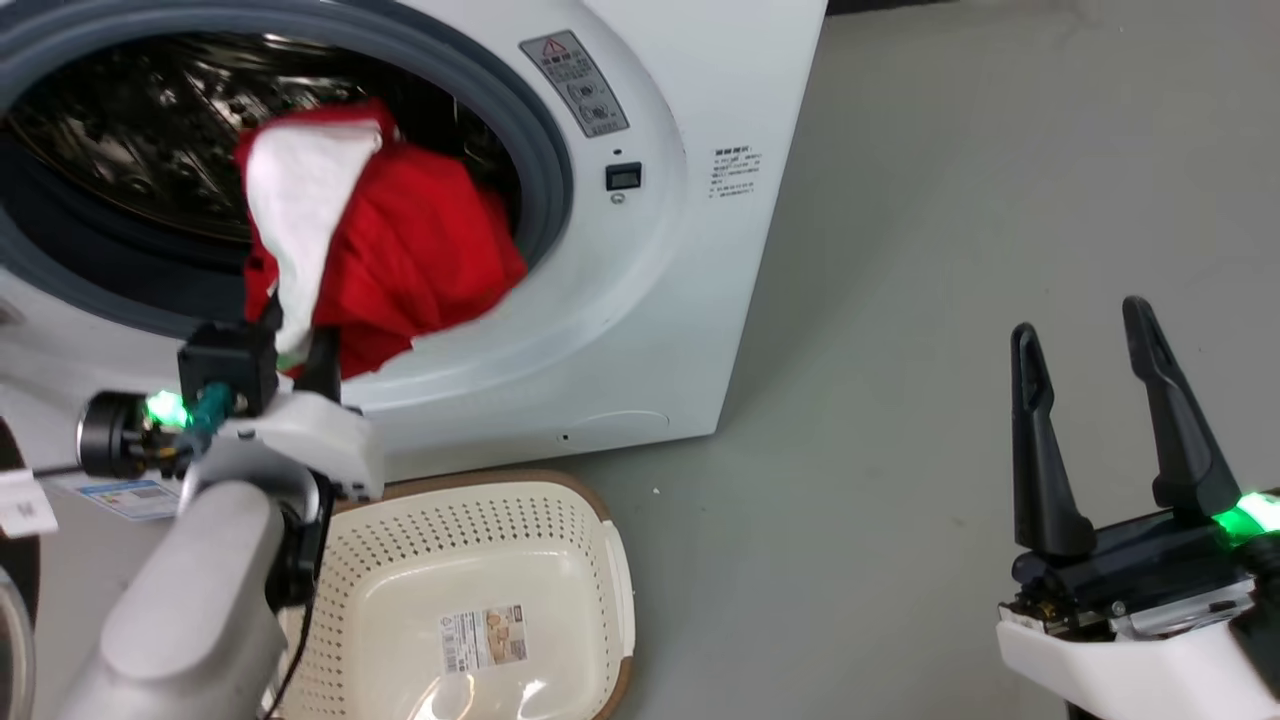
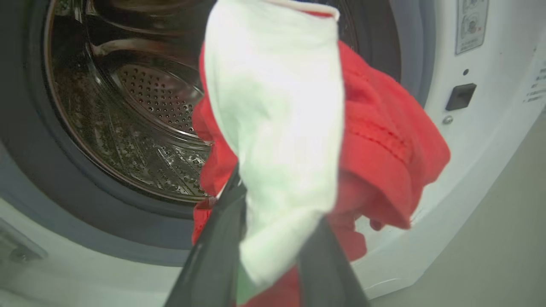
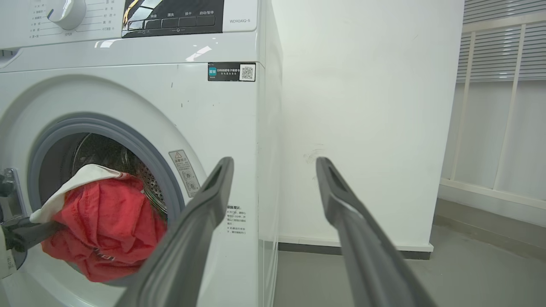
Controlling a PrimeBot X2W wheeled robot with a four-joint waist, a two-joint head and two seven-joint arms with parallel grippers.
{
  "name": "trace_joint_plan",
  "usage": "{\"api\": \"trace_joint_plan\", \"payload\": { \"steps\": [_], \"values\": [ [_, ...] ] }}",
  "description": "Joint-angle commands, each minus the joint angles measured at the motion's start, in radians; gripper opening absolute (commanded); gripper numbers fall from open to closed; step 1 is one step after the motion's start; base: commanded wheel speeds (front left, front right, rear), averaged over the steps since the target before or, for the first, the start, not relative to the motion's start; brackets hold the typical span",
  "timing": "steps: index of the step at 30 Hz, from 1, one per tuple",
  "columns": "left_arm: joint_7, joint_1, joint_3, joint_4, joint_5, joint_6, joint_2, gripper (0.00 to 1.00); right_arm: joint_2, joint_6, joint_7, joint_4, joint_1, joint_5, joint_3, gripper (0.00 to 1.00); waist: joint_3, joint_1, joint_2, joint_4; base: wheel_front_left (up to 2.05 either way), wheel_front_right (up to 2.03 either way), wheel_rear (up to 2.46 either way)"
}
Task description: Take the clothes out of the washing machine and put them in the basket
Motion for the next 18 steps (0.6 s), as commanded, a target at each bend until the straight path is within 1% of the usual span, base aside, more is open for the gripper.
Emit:
{"api": "trace_joint_plan", "payload": {
  "steps": [1, 12, 18],
  "values": [
    [-0.008, 0.038, 0.009, -0.031, 0.011, 0.012, -0.003, 0.00, 0.001, 0.000, -0.002, 0.007, 0.016, -0.008, 0.001, 1.00, -0.026, 0.0002, 0.0000, 0.013, 0.00, 0.00, 0.00],
    [-0.008, 0.266, 0.039, -0.174, 0.034, 0.059, -0.014, 0.00, 0.001, 0.000, -0.002, 0.023, 0.072, -0.016, -0.008, 1.00, -0.109, 0.0002, 0.0000, 0.042, 0.00, 0.00, 0.00],
    [-0.008, 0.374, 0.021, -0.220, 0.037, 0.064, -0.022, 0.00, 0.001, 0.000, -0.002, 0.033, 0.105, -0.019, -0.014, 1.00, -0.153, 0.0002, 0.0000, 0.058, 0.00, 0.00, 0.00]
  ]
}}
